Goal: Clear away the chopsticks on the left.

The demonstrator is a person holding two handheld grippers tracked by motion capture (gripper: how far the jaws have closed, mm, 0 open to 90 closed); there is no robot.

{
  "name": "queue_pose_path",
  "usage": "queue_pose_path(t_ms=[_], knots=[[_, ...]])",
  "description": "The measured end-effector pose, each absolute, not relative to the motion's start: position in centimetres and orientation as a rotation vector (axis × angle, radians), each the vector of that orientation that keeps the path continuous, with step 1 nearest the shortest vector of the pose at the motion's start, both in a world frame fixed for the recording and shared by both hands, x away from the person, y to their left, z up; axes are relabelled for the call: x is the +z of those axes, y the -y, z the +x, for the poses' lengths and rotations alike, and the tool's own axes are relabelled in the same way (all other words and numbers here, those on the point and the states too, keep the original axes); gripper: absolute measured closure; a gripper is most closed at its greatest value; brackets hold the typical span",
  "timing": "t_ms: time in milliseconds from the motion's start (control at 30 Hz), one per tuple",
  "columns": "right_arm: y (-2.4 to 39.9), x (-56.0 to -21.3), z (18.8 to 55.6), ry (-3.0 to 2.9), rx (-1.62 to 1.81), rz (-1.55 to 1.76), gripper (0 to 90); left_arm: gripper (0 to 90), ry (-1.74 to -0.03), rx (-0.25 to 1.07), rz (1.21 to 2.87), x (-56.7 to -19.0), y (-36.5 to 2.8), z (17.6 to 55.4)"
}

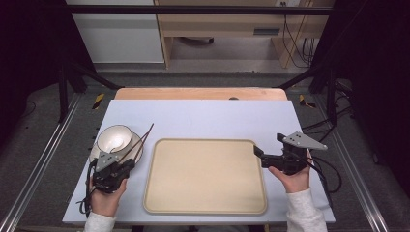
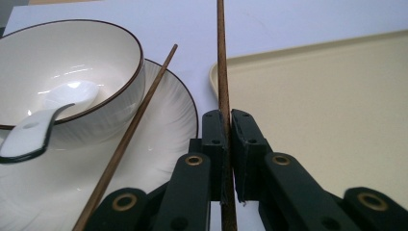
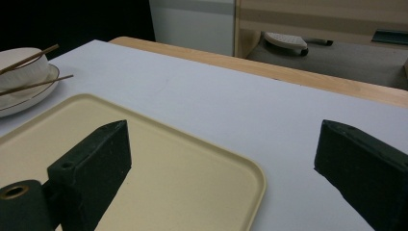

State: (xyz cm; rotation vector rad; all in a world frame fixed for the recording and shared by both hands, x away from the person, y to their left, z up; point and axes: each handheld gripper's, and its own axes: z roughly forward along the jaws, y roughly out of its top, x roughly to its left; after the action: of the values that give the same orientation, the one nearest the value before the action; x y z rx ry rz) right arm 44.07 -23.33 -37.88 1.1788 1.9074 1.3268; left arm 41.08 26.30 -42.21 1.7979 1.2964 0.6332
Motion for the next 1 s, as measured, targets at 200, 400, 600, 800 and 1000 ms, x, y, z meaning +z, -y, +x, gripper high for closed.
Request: queue_pose_path(t_ms=[200, 400, 600, 800, 1000], knots=[[23.3, -37.8, 44.0, -1.904, 1.331, 1.180, 6.0, 84.5, -1.328, 0.661, 1.732, -42.0, -25.4, 40.4], [23.4, -37.6, 43.9, -1.896, 1.334, 1.175, 5.9, 84.5, -1.359, 0.669, 1.688, -41.7, -24.6, 39.9], [23.2, -37.8, 44.0, -1.906, 1.329, 1.173, 5.8, 84.5, -1.388, 0.674, 1.633, -41.9, -23.8, 39.3], [23.0, -37.9, 44.0, -1.915, 1.325, 1.170, 6.2, 84.4, -1.408, 0.665, 1.582, -42.8, -22.7, 38.7], [22.8, -38.1, 44.1, -1.926, 1.320, 1.165, 6.4, 84.4, -1.418, 0.663, 1.544, -43.6, -21.7, 38.2]])
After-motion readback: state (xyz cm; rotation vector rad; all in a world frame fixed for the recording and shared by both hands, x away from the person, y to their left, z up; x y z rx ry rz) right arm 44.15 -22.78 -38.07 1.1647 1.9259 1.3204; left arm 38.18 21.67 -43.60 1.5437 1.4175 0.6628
